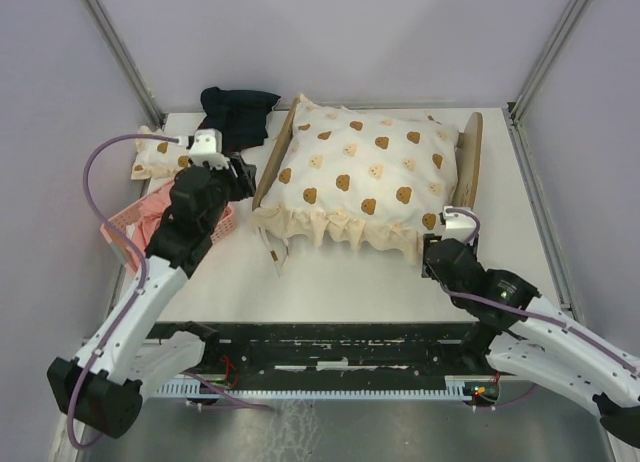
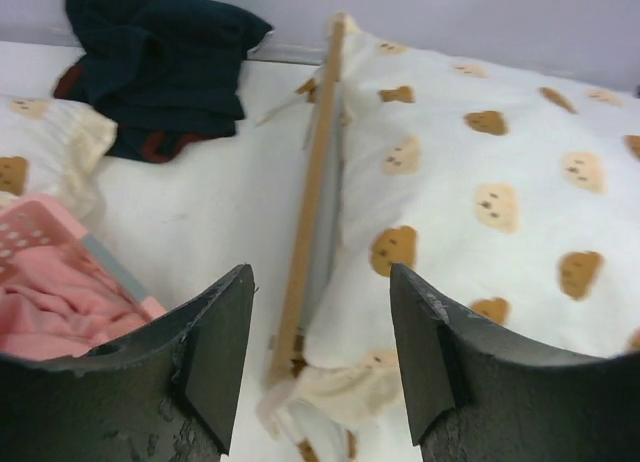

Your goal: Set up the pet bed

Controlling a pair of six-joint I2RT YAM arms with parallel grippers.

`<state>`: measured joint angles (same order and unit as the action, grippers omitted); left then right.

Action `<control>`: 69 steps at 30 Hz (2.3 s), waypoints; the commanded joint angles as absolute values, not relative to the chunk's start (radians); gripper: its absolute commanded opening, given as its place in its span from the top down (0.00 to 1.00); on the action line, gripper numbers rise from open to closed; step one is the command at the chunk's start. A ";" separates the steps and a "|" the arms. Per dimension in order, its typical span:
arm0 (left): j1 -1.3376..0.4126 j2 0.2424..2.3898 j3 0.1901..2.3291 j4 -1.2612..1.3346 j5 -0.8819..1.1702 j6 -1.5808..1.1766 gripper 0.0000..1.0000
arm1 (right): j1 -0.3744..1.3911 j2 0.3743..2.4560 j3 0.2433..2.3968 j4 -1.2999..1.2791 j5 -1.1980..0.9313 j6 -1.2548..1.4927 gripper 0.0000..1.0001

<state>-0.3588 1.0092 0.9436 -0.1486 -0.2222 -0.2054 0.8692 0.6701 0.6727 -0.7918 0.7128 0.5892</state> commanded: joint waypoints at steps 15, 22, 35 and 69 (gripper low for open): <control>-0.725 0.800 0.596 0.009 -0.080 -0.468 0.51 | 0.868 0.848 0.630 -0.504 0.754 0.544 0.44; -0.917 0.849 0.467 0.277 -0.130 -0.482 0.54 | 0.868 0.787 0.639 -0.388 0.614 0.508 0.49; -1.163 1.297 0.540 0.727 -0.229 -0.442 0.45 | 0.868 0.778 0.660 -0.428 0.695 0.503 0.53; -1.200 1.549 0.590 0.876 -0.196 -0.266 0.50 | 0.868 0.725 0.477 -0.346 0.697 0.755 0.51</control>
